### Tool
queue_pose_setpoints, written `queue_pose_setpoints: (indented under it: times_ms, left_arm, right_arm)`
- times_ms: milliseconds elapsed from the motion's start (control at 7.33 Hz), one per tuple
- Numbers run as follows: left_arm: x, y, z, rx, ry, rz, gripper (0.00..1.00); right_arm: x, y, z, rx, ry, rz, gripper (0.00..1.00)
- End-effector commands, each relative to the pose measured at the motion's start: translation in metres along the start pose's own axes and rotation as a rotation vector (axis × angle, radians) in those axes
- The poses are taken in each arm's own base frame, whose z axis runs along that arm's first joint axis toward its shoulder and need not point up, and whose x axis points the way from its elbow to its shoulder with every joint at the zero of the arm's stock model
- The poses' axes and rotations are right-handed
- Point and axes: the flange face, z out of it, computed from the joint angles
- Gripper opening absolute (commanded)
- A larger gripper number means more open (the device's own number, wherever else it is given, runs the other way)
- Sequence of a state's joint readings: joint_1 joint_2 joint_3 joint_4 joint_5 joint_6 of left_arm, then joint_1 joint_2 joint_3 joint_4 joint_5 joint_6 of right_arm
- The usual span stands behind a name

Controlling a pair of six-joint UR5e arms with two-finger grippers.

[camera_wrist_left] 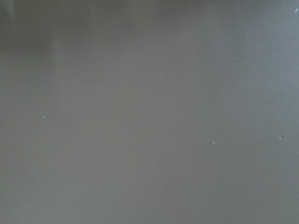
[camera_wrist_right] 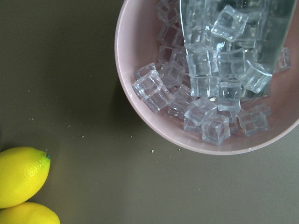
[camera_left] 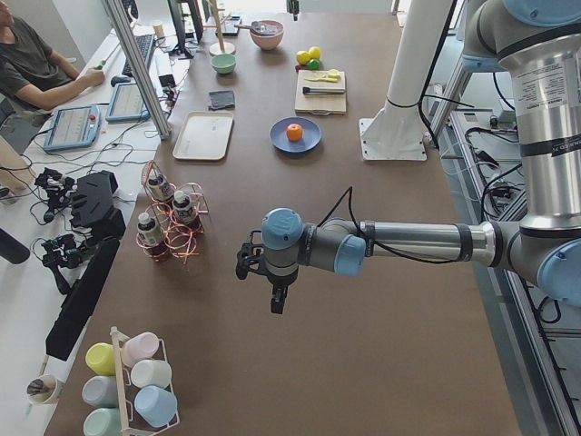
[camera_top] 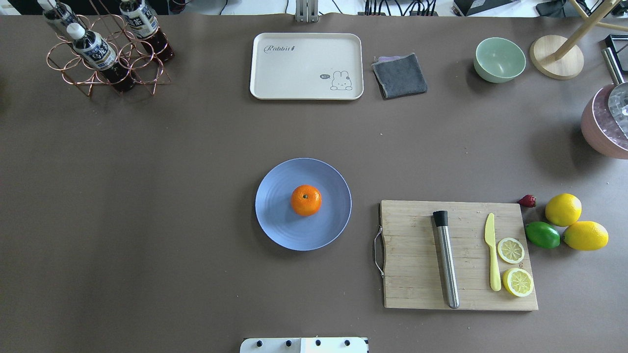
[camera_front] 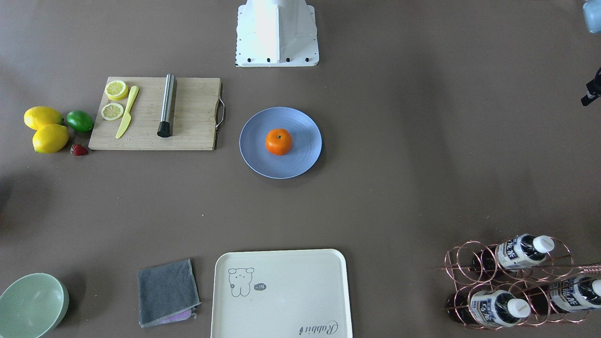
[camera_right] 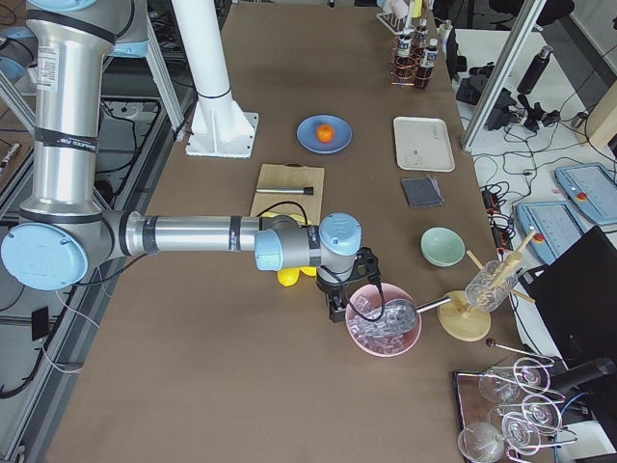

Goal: Pick orange to plate

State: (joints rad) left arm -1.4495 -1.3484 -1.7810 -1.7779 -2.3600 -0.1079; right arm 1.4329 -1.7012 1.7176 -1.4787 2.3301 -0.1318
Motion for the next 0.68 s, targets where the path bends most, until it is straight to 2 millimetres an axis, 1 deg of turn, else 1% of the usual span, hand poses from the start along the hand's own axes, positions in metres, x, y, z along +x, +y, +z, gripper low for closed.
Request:
queue_pose_setpoints:
  times_ms: [0, 136, 273, 545]
  left_arm:
    - [-0.0009, 0.0003, 0.0001, 0.0, 0.0, -0.002, 0.98]
    - [-0.0026, 0.0012, 0.0005, -0.001, -0.003, -0.005, 0.98]
    - [-0.0061, 0.0095, 0.003, -0.01, -0.004, -0.012, 0.98]
    - [-0.0055, 0.008, 0.0016, -0.007, -0.005, -0.012, 0.98]
  right_arm:
    - [0.0002, 0.0008, 0.0003, -0.001, 0.001, 0.002, 1.0]
    - [0.0009, 0.0018, 0.0013, -0.003, 0.0, 0.003, 1.0]
    - [0.0009, 0.0018, 0.0013, -0.003, 0.0, 0.004, 1.0]
    - [-0.0003, 0.0007, 0.0018, -0.004, -0.001, -0.001, 1.0]
